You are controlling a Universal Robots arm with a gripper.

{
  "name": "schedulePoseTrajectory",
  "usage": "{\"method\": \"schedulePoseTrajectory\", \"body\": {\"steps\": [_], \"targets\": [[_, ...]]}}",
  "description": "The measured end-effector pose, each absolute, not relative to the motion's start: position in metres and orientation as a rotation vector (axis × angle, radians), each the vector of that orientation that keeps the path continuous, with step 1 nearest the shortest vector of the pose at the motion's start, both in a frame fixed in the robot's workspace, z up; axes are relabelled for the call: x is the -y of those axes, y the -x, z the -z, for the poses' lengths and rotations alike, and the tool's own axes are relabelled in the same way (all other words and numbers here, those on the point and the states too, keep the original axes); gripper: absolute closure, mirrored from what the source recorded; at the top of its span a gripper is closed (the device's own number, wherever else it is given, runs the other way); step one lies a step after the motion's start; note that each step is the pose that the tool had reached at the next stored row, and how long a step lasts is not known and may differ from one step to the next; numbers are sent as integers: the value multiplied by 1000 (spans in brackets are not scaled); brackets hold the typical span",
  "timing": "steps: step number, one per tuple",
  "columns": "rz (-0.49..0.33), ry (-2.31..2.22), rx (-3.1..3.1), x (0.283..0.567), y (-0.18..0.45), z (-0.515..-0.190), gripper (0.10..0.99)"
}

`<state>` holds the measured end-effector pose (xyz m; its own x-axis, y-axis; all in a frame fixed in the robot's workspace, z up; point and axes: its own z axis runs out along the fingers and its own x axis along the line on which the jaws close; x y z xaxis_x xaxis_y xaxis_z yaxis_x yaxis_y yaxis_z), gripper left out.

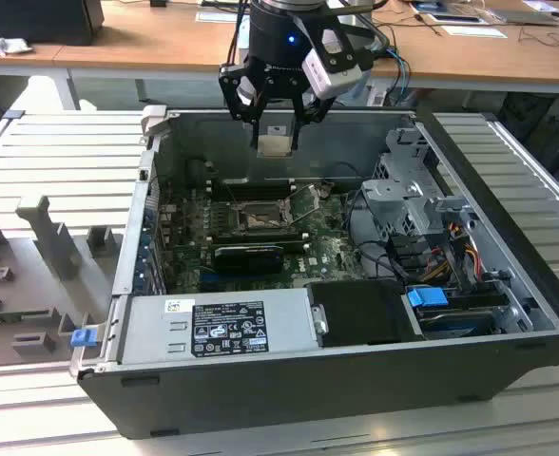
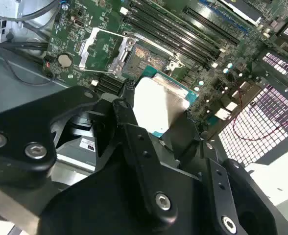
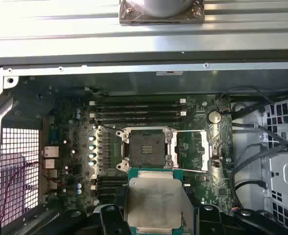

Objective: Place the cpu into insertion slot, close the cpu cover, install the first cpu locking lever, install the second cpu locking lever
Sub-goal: 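Place the cpu into insertion slot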

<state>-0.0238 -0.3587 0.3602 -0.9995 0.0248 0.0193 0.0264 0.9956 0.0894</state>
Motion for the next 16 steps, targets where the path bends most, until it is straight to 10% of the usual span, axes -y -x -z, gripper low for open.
{"method": "schedulePoseTrajectory", "body": {"steps": [16], "targets": [[141, 121, 3120, 359, 24, -360, 557]]}}
